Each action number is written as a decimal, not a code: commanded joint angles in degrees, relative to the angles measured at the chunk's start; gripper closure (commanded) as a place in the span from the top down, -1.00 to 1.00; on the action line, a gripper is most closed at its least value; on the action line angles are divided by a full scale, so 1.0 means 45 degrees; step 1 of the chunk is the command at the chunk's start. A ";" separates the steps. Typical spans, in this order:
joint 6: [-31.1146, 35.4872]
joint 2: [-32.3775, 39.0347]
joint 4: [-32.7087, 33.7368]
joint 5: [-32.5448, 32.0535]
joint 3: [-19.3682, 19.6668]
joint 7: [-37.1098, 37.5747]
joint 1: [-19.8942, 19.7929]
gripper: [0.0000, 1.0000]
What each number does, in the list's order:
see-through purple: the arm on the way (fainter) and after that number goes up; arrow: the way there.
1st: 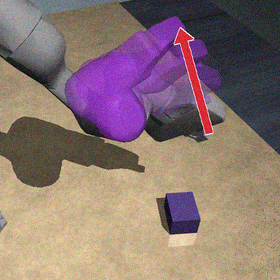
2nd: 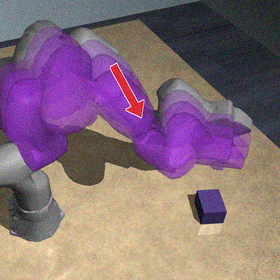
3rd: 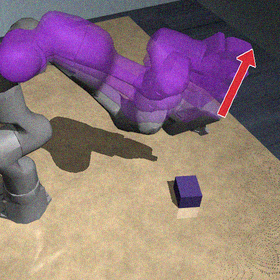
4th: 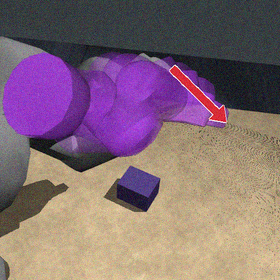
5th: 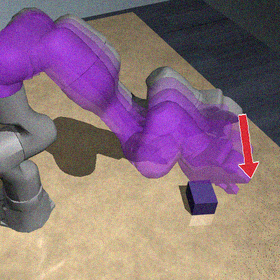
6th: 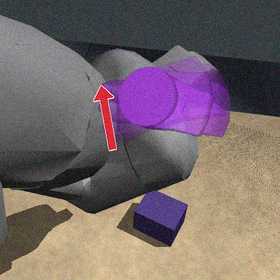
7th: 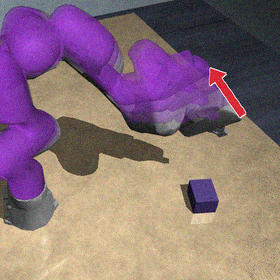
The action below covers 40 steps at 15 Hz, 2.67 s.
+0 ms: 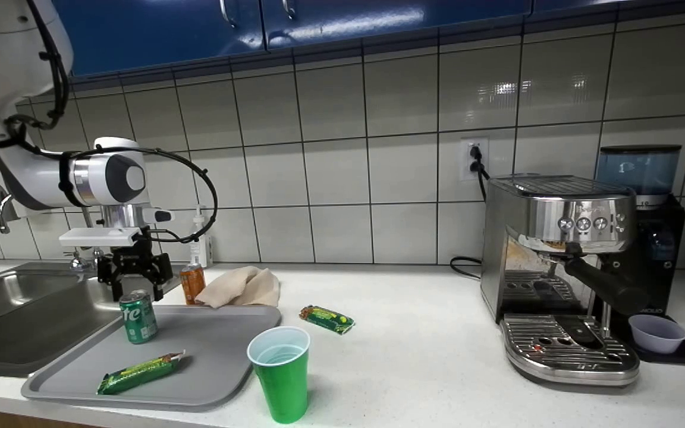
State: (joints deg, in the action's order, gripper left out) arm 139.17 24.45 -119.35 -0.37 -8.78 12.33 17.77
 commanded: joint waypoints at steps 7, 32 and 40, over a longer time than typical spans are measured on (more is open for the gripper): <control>0.0048 -0.1274 -0.0647 0.0100 -0.0023 -0.0211 -0.0447 1.00; -0.0015 -0.1693 -0.1035 0.0231 0.1251 0.0107 -0.2089 1.00; -0.0076 -0.1393 -0.0832 0.0227 0.1835 0.0474 -0.2536 1.00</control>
State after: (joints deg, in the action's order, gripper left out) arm 139.17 18.17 -123.26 0.09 -0.97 12.94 7.31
